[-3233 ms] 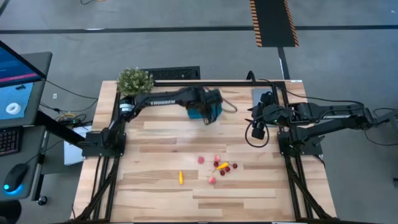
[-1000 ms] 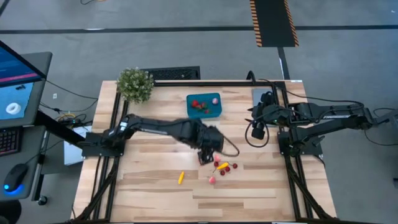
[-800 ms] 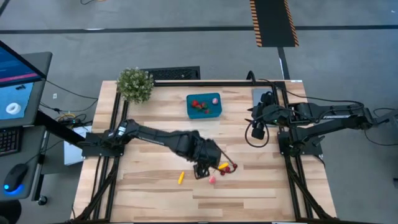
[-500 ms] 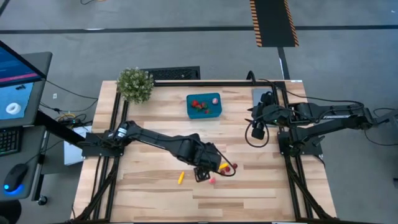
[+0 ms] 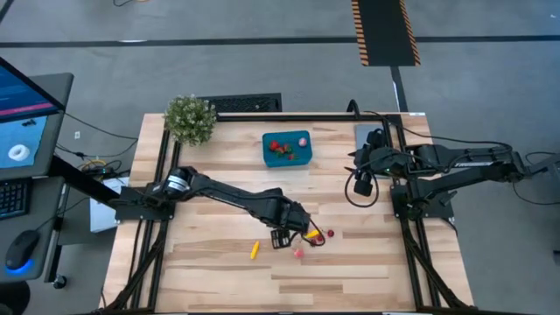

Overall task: Pick and placing Produce into tupperware
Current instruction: Put the peach into the blue bin

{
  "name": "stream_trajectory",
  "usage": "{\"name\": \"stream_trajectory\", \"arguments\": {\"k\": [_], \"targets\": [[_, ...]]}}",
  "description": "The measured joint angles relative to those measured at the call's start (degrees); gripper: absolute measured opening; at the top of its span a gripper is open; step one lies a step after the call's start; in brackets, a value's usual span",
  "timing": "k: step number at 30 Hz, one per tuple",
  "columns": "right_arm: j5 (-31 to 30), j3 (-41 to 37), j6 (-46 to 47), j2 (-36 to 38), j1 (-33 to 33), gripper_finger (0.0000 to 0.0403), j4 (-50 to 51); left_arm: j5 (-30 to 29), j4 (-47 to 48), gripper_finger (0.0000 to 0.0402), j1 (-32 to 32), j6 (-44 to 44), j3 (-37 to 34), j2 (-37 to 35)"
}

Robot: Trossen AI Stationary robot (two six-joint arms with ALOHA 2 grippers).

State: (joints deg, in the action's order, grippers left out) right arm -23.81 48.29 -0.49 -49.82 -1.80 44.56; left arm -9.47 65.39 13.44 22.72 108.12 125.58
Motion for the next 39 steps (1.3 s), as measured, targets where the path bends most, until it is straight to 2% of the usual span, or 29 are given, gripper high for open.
{"name": "stream_trajectory", "arguments": {"k": [4,8,27,30,39], "targets": [[0.0,0.0,0.0,0.0,0.0,0.0225,0.0,1.8,-8.0,0.0256,-0.6,-1.0,-5.7,0.0],[0.0,0.0,0.0,0.0,0.0,0.0225,0.0,0.9,-12.7,0.0256,-0.7,-1.8,-8.4,0.0],[0.0,0.0,0.0,0.0,0.0,0.0225,0.0,3.2,-21.5,0.0253,-0.8,-4.5,-14.6,0.0],[0.0,0.0,0.0,0.0,0.0,0.0225,0.0,3.6,-22.1,0.0236,-1.1,-4.7,-14.6,0.0],[0.0,0.0,0.0,0.0,0.0,0.0225,0.0,4.3,-22.7,0.0153,-1.8,-4.8,-14.6,0.0]]}}
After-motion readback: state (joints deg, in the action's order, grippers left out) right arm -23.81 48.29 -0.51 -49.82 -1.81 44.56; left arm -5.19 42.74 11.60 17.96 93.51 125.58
